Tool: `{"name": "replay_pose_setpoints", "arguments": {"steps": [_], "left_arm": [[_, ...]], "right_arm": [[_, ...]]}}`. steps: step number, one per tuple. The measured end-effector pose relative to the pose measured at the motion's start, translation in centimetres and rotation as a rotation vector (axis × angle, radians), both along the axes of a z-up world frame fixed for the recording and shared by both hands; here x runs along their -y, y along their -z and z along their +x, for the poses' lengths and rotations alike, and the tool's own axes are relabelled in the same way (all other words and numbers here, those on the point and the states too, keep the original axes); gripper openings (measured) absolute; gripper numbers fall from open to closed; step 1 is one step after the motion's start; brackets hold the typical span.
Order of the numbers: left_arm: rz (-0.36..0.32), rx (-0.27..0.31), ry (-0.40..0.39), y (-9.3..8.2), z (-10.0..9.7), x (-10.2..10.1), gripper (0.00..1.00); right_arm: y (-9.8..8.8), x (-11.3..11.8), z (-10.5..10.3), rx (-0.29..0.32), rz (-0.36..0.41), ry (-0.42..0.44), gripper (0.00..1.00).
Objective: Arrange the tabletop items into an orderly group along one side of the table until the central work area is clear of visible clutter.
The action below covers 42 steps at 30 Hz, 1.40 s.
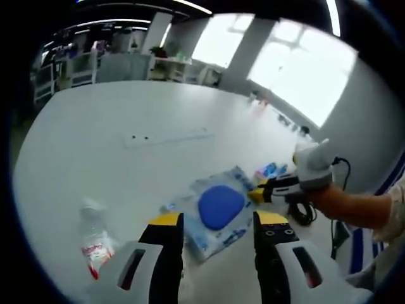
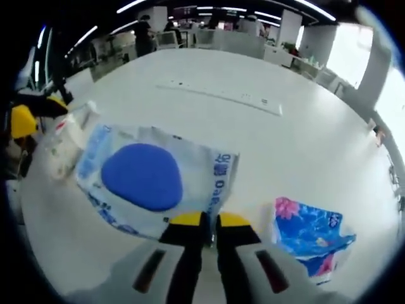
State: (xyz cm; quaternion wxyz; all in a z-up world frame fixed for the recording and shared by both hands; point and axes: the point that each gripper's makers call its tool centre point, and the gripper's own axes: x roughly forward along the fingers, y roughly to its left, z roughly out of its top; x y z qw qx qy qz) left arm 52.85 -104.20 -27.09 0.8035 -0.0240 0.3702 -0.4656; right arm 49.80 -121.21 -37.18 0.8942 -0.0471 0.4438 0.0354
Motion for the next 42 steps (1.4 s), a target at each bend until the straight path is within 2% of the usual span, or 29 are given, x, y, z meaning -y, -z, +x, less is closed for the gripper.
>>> {"name": "replay_pose_setpoints", "arguments": {"steps": [3, 7, 8, 11, 12, 16, 17, 19, 20, 22, 29, 33, 37, 42], "left_arm": [[0.025, 0.018, 0.000, 0.1, 0.4, 0.0, 0.40], [0.095, 0.043, -0.015, 0.3, 1.5, 0.0, 0.39], [0.108, 0.068, -0.019, 0.1, 2.0, 0.2, 0.39], [0.170, 0.084, -0.022, 0.3, 2.8, 0.3, 0.39], [0.213, 0.094, -0.024, 0.6, 3.4, 0.1, 0.39], [0.280, 0.025, -0.031, 1.7, 4.1, 0.1, 0.32], [0.301, 0.041, -0.021, 2.1, 4.6, 0.3, 0.32], [0.351, 0.007, -0.004, 3.0, 4.6, 0.2, 0.32], [0.353, 0.013, 0.001, 3.2, 4.9, 0.5, 0.33], [0.353, -0.014, 0.010, 3.6, 5.0, 0.7, 0.30], [0.420, -0.055, 0.033, 5.4, 5.2, 0.3, 0.32], [0.445, -0.078, 0.050, 6.0, 5.3, 0.4, 0.31], [0.501, -0.124, 0.105, 7.0, 4.8, 0.4, 0.29], [0.510, -0.142, 0.114, 7.7, 4.7, 0.6, 0.29]], "right_arm": [[0.0, 0.1, 0.0, 0.003, -0.004, -0.006, 0.04], [0.0, 0.0, 0.0, 0.006, -0.005, -0.007, 0.03], [0.0, 0.0, 0.0, 0.007, -0.010, -0.011, 0.03], [0.0, 0.0, 0.0, 0.010, -0.014, -0.013, 0.03], [0.0, 0.0, 0.0, 0.011, -0.011, -0.011, 0.03], [0.0, 0.0, 0.1, 0.015, -0.006, -0.007, 0.03], [0.0, 0.0, 0.0, 0.016, -0.004, -0.002, 0.03], [0.0, 0.0, 0.0, 0.017, -0.009, -0.005, 0.03], [0.0, -0.1, 0.0, 0.018, -0.007, -0.003, 0.03], [0.0, 0.0, 0.0, 0.022, -0.001, 0.002, 0.03], [0.1, 0.0, 0.0, 0.033, 0.009, 0.008, 0.03], [0.0, 0.0, 0.0, 0.037, 0.005, 0.007, 0.03], [0.0, 0.0, 0.0, 0.040, 0.007, 0.009, 0.03], [0.0, 0.0, 0.0, 0.040, 0.007, 0.009, 0.03]]}}
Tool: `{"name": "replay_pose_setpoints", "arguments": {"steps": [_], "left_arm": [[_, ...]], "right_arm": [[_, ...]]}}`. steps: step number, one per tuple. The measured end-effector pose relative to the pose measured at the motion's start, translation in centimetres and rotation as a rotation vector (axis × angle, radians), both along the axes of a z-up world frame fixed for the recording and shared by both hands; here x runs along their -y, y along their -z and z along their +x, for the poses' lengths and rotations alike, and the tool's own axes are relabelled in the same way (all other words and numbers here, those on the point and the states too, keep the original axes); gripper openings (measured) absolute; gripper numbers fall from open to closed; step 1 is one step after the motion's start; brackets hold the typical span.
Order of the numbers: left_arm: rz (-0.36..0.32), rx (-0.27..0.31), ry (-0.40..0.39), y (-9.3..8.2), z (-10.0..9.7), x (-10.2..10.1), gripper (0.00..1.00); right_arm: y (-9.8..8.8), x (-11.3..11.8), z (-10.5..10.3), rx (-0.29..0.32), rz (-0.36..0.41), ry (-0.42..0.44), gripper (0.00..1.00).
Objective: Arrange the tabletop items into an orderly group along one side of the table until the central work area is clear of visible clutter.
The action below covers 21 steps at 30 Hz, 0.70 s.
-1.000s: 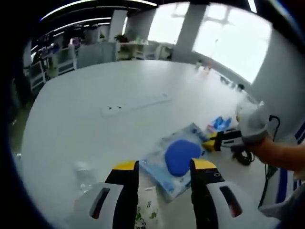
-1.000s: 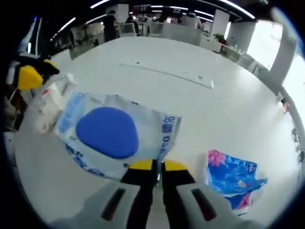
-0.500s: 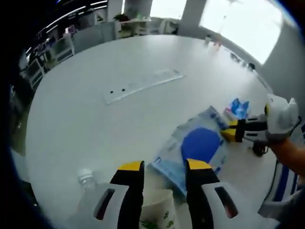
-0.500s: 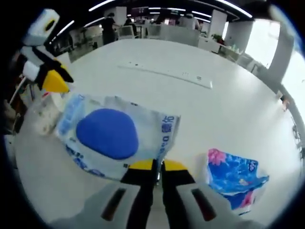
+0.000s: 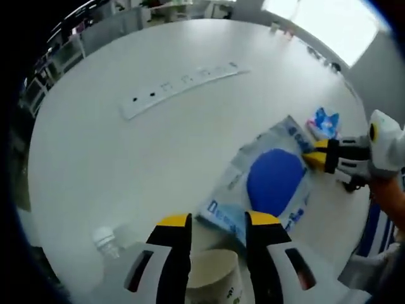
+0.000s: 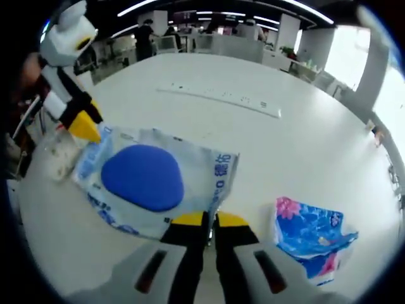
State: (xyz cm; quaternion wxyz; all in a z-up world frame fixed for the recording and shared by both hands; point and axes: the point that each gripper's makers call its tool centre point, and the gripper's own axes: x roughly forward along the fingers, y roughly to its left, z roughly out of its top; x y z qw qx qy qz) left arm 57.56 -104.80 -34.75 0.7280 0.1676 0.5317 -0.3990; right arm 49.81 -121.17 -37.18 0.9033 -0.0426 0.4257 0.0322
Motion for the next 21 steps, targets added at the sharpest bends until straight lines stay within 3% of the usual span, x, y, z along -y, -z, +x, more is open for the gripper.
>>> {"name": "replay_pose_setpoints", "arguments": {"steps": [5, 13, 21], "left_arm": [[0.023, -0.008, 0.001, 0.50, 0.04, -0.29, 0.26], [0.040, -0.008, -0.001, 0.85, 0.24, -0.49, 0.10], [0.046, 0.004, -0.008, 1.01, 0.51, -0.31, 0.04]], "right_arm": [[0.02, 0.02, 0.02, 0.002, 0.000, -0.001, 0.03], [0.01, -0.01, 0.09, 0.003, -0.005, -0.006, 0.02], [-0.01, -0.03, 0.10, 0.004, -0.008, -0.007, 0.02]]}}
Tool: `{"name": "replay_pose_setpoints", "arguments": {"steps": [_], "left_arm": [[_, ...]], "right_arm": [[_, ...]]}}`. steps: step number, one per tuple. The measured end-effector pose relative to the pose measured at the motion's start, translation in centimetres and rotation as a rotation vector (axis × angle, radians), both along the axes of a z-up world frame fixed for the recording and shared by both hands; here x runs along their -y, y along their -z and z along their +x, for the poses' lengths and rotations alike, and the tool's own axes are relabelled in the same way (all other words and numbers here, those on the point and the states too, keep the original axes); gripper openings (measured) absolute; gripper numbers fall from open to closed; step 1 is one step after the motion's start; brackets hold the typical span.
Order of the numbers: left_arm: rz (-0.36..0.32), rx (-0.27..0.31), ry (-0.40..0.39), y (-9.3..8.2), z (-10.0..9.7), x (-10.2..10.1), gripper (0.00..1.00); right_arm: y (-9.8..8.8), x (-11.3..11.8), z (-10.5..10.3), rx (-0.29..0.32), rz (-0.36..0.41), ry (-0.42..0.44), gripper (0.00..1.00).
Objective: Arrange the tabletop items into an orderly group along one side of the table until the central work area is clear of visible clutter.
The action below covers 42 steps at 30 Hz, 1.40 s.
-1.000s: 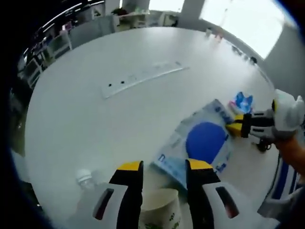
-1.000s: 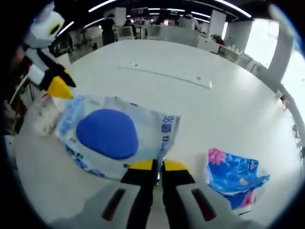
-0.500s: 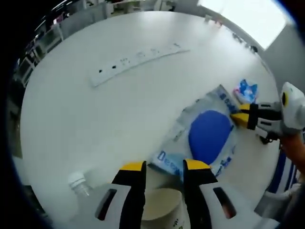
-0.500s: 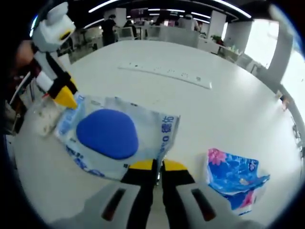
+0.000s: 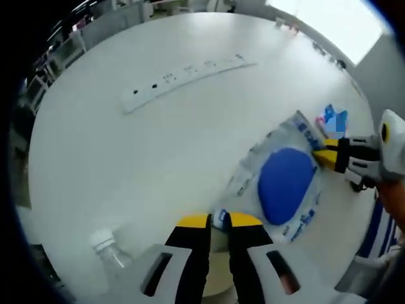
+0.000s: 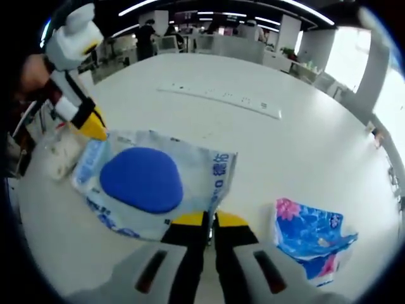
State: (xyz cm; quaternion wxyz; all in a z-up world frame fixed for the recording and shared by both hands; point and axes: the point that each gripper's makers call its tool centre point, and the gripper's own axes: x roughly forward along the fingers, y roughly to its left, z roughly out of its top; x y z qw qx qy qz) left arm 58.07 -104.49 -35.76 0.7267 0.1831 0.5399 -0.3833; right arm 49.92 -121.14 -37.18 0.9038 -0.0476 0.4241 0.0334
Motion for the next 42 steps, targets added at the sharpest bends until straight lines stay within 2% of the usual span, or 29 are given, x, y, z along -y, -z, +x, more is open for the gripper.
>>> {"name": "replay_pose_setpoints", "arguments": {"steps": [7, 19, 27, 36, 42], "left_arm": [[0.006, 0.010, 0.002, 0.1, 0.1, 0.2, 0.00], [-0.023, -0.035, -0.061, 0.0, 0.1, 0.1, 0.00], [-0.034, -0.040, -0.082, -0.2, 0.1, 0.1, 0.00], [-0.048, -0.042, -0.087, -0.7, -0.2, 0.2, 0.00], [-0.061, -0.033, -0.089, -1.3, -0.2, 0.4, 0.00]], "right_arm": [[0.0, 0.0, 0.0, 0.003, 0.002, 0.006, 0.02], [-0.2, -0.1, 0.2, 0.013, 0.014, 0.028, 0.00], [-0.5, -0.3, 0.1, 0.018, 0.041, 0.039, 0.00], [-1.2, -0.4, -0.4, 0.027, 0.063, 0.049, 0.00], [-2.3, -0.2, -0.5, 0.051, 0.075, 0.063, 0.00]]}}
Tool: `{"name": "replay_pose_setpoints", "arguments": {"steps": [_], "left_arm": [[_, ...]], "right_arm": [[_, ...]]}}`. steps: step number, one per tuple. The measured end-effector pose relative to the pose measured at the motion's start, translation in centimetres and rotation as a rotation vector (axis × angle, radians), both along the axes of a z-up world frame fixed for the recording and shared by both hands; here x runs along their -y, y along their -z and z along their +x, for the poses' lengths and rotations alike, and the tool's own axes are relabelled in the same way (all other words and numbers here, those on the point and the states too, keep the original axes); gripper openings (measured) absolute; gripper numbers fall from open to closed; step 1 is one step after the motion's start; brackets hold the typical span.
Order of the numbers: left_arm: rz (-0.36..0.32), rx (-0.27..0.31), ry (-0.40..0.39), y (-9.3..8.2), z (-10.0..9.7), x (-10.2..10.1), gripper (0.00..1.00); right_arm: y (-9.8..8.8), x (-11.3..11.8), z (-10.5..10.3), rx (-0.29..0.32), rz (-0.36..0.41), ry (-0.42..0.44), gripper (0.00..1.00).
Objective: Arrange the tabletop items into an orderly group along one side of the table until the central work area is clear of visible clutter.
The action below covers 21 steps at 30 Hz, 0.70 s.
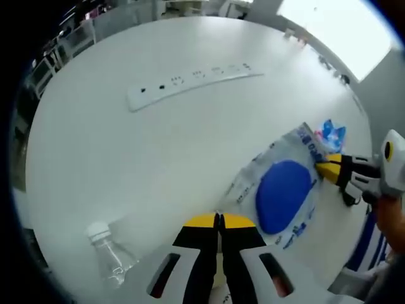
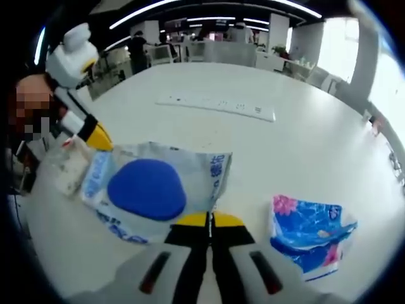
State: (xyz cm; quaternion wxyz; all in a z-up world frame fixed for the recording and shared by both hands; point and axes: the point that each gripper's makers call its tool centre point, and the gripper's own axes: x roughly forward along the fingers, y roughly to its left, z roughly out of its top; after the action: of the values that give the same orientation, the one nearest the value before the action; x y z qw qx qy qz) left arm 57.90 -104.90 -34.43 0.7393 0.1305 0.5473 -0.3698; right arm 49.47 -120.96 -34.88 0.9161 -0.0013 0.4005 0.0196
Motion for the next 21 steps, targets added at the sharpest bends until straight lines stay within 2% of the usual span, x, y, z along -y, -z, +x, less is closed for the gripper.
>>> {"name": "replay_pose_setpoints", "arguments": {"steps": [9, 16, 21], "left_arm": [[-0.018, 0.020, 0.007, -1.3, -0.1, 0.5, 0.00], [-0.033, 0.043, 0.028, -3.2, -0.9, 1.0, 0.00], [-0.035, 0.054, 0.045, -3.8, -1.7, 1.3, 0.00]], "right_arm": [[-1.7, 0.4, -0.3, 0.034, 0.014, 0.017, 0.00], [-3.2, 0.7, -1.0, 0.063, 0.028, 0.029, 0.00], [-3.9, 1.0, -2.0, 0.075, 0.041, 0.042, 0.00]]}}
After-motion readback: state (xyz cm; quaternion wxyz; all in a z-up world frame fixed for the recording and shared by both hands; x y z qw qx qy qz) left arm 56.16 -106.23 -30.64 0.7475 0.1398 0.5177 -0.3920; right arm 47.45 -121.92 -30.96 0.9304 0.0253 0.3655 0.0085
